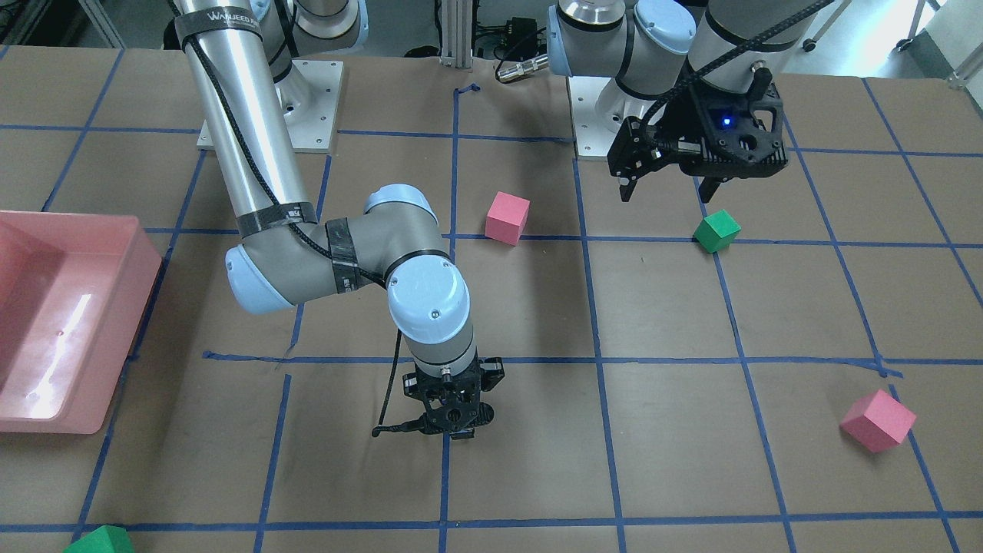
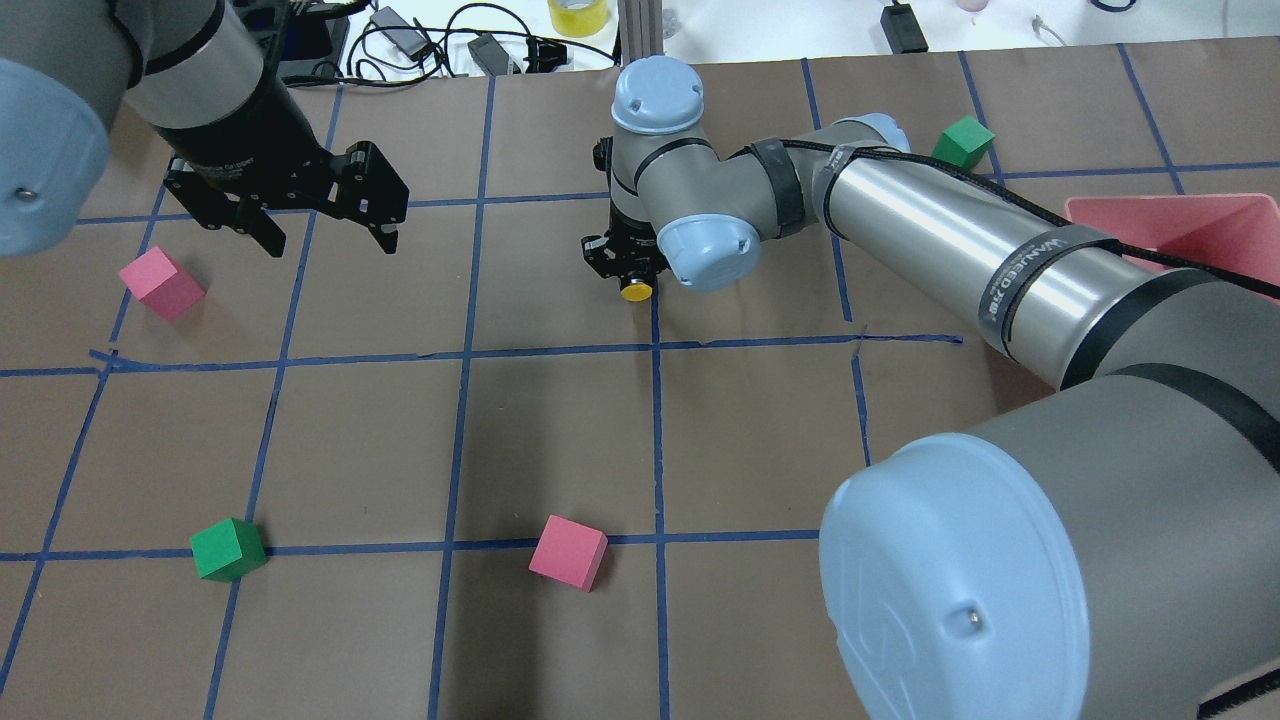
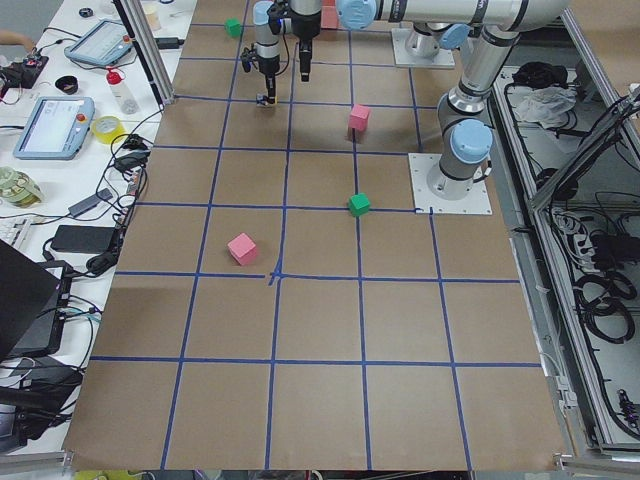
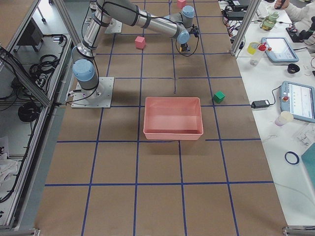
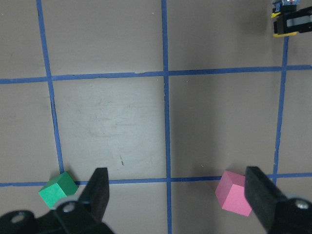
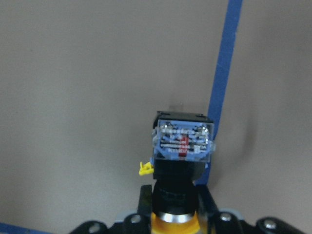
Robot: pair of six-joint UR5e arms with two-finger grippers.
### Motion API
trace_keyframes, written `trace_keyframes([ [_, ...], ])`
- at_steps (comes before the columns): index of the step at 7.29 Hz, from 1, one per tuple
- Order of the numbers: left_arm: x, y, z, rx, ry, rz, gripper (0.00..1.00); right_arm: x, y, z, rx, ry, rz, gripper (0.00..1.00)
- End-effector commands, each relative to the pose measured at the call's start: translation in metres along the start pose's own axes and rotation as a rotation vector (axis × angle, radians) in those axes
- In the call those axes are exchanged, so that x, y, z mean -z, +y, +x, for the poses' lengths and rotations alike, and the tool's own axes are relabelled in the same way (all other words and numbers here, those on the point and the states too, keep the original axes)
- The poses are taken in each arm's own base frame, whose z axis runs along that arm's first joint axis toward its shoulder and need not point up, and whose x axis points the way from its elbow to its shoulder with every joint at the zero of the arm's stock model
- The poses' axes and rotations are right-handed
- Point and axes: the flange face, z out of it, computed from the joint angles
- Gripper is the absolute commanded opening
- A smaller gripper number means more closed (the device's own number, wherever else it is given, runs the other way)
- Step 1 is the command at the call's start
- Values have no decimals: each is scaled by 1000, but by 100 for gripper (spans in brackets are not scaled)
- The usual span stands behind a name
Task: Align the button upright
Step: 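Carry the button out of the tray toward the table center with the right gripper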
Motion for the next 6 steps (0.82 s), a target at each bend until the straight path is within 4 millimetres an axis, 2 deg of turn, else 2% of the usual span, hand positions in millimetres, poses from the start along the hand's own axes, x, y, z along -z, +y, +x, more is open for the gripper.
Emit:
trace_keyframes([
  [1,-15,8,16,-20,-22,82,100,-4,4,1,-3,1,-7,42],
  [2,-28,14,25,-41,-67,122,100,-3,4,1,-4,-9,-7,97],
  [3,-38,19,31,-55,-65,158,100,8,4,0,0,-13,6,100],
  [4,-49,24,31,-57,-63,187,100,27,6,-1,11,-12,23,100],
  [5,-65,31,30,-55,-56,247,100,65,11,-1,12,-9,72,100],
  [6,-87,41,31,-58,-51,304,100,80,18,11,-3,-1,48,100],
])
